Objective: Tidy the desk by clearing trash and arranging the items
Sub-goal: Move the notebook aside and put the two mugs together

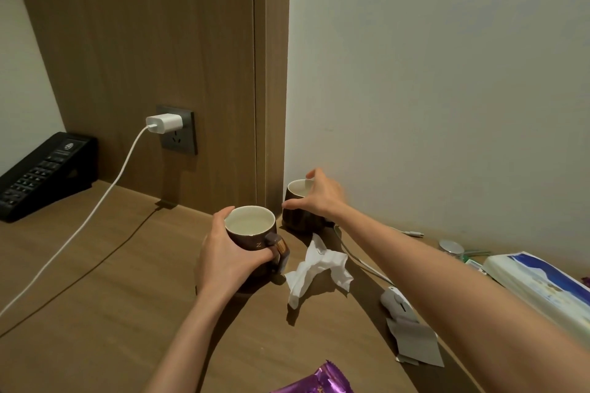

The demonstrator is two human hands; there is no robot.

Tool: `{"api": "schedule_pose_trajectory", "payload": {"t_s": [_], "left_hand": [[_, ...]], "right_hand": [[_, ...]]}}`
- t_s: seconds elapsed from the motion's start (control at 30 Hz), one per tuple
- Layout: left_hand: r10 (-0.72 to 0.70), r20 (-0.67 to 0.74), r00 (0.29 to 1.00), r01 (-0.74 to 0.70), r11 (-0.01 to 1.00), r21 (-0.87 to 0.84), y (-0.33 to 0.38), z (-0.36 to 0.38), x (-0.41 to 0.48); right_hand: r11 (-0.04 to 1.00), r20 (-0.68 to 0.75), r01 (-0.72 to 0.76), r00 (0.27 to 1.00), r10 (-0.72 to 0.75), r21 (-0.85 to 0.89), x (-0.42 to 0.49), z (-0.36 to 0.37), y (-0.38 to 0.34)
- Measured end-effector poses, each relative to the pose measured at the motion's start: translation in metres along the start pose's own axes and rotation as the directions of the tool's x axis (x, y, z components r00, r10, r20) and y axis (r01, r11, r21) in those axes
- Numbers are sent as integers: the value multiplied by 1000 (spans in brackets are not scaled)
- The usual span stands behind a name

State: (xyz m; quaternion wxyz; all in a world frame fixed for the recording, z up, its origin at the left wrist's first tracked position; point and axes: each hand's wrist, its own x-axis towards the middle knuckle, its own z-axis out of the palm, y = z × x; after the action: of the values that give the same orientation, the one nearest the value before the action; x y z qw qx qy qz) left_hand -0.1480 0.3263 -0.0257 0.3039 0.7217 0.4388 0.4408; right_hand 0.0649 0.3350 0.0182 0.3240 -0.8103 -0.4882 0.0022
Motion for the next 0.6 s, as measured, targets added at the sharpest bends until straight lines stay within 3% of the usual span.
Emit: {"api": "schedule_pose_trajectory", "payload": {"t_s": [0.33, 0.5, 0.6], "left_hand": [[5, 52, 999, -1, 997, -77, -7, 1, 0], [-3, 66, 998, 10, 993, -114, -4, 2, -4], [-3, 72, 997, 11, 993, -120, -5, 1, -5]], "right_hand": [[991, -128, 103, 985, -113, -84, -2, 4, 6], [992, -126, 72, 988, -85, -105, -12, -4, 0], [977, -163, 199, 964, -209, -75, -33, -21, -6]]}}
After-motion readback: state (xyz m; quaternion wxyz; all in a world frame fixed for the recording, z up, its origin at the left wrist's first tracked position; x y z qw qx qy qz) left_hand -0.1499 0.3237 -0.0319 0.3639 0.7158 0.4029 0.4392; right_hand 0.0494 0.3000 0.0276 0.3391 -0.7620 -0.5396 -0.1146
